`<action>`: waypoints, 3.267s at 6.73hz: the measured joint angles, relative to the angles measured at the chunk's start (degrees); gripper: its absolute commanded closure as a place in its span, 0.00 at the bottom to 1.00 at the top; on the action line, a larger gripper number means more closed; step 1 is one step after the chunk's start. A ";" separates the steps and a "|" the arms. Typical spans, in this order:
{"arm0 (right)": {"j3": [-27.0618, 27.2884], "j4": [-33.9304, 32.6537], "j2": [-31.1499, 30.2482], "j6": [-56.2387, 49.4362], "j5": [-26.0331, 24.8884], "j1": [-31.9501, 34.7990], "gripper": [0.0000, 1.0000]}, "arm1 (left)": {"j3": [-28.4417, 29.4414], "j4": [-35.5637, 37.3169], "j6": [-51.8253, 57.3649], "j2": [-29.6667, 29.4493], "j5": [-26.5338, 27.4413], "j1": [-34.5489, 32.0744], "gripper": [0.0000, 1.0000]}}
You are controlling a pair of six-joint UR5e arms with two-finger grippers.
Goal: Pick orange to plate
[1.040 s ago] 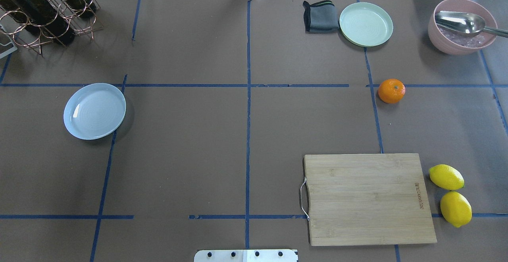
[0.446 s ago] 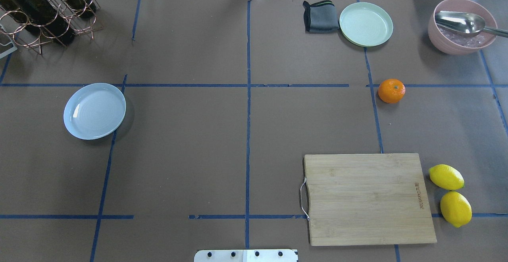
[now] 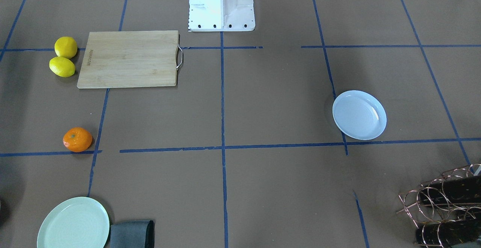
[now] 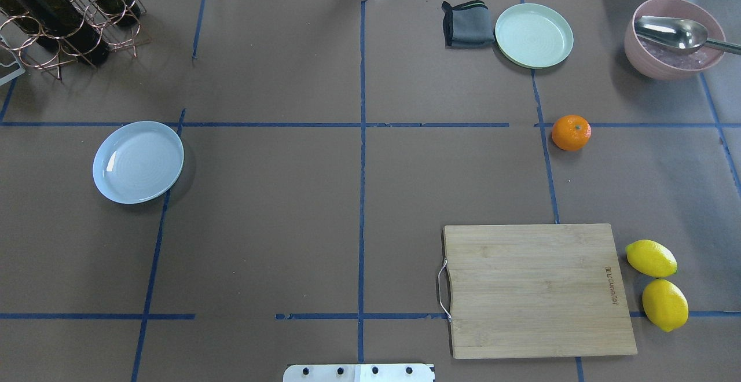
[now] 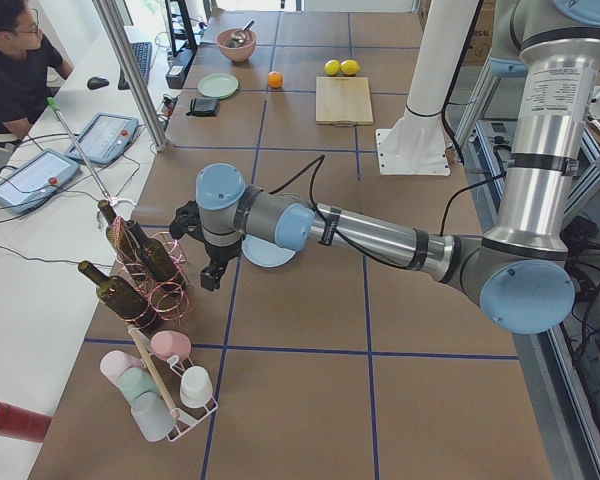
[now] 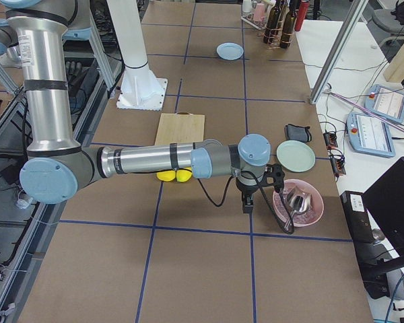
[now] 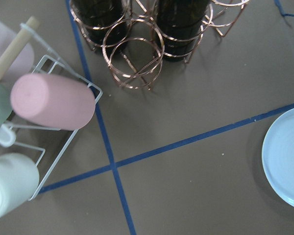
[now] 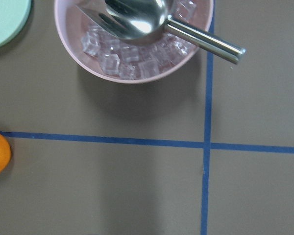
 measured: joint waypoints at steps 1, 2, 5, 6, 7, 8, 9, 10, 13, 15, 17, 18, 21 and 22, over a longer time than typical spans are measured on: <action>0.13 0.06 1.71 0.44 0.01 -0.50 0.00 | 0.73 -0.97 -5.56 -1.36 0.08 3.32 0.00; 0.22 0.08 2.66 1.16 -0.03 -0.70 0.00 | 1.79 -3.99 -12.45 -1.72 1.04 8.12 0.00; 0.80 2.33 3.22 8.38 0.66 -0.78 0.00 | 10.36 -26.39 -36.81 -0.76 9.68 19.37 0.09; 0.83 3.05 3.27 9.76 0.93 -0.82 0.00 | 12.37 -30.86 -42.01 -0.68 12.03 22.27 0.11; 0.88 3.30 3.29 10.25 1.15 -0.84 0.00 | 13.16 -32.83 -44.78 -0.68 13.09 24.28 0.13; 0.97 3.39 3.32 10.45 1.28 -0.90 0.00 | 13.52 -33.73 -46.04 -0.66 13.50 25.88 0.13; 1.06 3.45 3.36 10.76 1.35 -0.96 0.00 | 13.74 -34.05 -46.61 -0.64 13.66 27.35 0.14; 1.09 3.47 3.52 11.29 1.38 -1.04 0.00 | 13.92 -34.16 -46.80 -0.65 13.74 28.74 0.35; 1.13 3.44 4.05 11.88 1.40 -1.13 0.00 | 14.03 -34.22 -46.71 -0.60 13.69 30.15 0.69; 1.13 3.44 4.09 11.91 1.40 -1.14 0.00 | 13.95 -34.22 -46.38 -0.56 13.63 30.21 0.74; 1.15 3.44 4.09 11.92 1.40 -1.14 0.00 | 13.89 -34.22 -46.24 -0.54 13.62 30.21 0.73; 1.19 3.44 4.09 11.92 1.40 -1.14 0.00 | 13.92 -34.22 -46.20 -0.52 13.62 30.21 0.72; 1.73 3.15 4.09 11.92 1.47 -1.14 0.00 | 14.04 -34.22 -46.15 -0.52 13.69 30.27 0.72; 1.92 3.04 4.09 11.92 1.47 -1.14 0.00 | 14.02 -34.22 -46.19 -0.56 13.70 30.28 0.72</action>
